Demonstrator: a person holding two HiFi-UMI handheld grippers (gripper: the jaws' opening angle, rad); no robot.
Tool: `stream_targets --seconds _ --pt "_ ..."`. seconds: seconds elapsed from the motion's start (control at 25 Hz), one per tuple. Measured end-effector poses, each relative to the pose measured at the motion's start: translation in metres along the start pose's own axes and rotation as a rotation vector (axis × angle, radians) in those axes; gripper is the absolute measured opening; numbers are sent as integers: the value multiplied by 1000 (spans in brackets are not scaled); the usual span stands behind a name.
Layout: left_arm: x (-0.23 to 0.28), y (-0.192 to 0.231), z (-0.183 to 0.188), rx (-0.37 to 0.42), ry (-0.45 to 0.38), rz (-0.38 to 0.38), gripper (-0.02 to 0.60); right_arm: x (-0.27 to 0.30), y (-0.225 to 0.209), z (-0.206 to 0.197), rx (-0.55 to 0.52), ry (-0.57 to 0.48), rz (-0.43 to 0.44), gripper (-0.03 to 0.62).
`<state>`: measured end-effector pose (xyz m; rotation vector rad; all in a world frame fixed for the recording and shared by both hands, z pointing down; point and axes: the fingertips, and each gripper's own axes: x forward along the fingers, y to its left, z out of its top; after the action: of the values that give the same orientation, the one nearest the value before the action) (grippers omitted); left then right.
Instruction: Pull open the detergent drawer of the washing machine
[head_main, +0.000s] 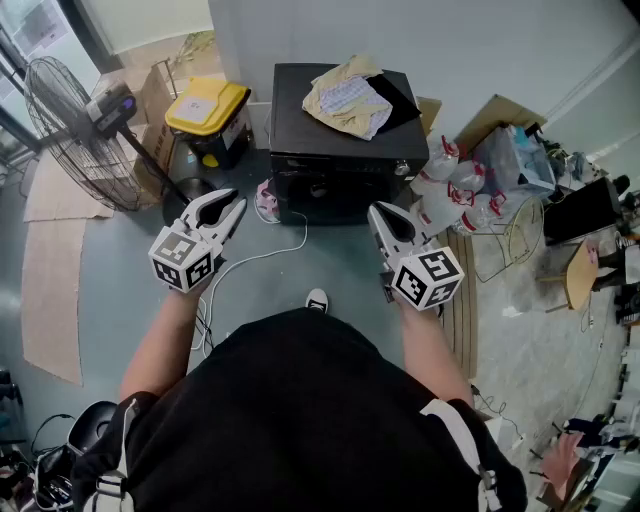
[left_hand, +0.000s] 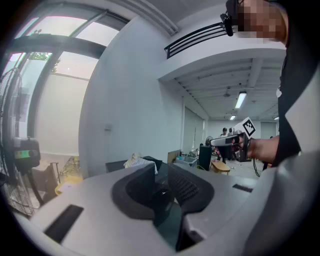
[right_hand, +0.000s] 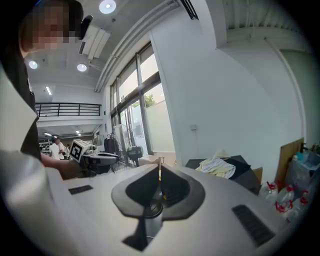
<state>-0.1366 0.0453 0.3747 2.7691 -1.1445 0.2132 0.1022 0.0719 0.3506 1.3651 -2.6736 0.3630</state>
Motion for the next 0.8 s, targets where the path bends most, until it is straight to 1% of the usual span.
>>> stream_targets --seconds 0.16,0.28,0.4,0.56,0.8 --pt "-51 -1 -13 -20 17 7 84 -16 46 -9 3 1 -6 12" --pt "-74 -4 -18 -28 19 4 84 -25 67 -13 3 -2 -15 12" --pt "-88 -8 -19 -27 16 -10 84 -32 78 -16 12 -6 -40 12" --pt "-100 -7 -20 -26 11 -22 84 -35 90 -18 10 -1 -53 12" --pt "-108 -3 -17 -28 8 -31 84 -34 94 -18 16 15 -76 12"
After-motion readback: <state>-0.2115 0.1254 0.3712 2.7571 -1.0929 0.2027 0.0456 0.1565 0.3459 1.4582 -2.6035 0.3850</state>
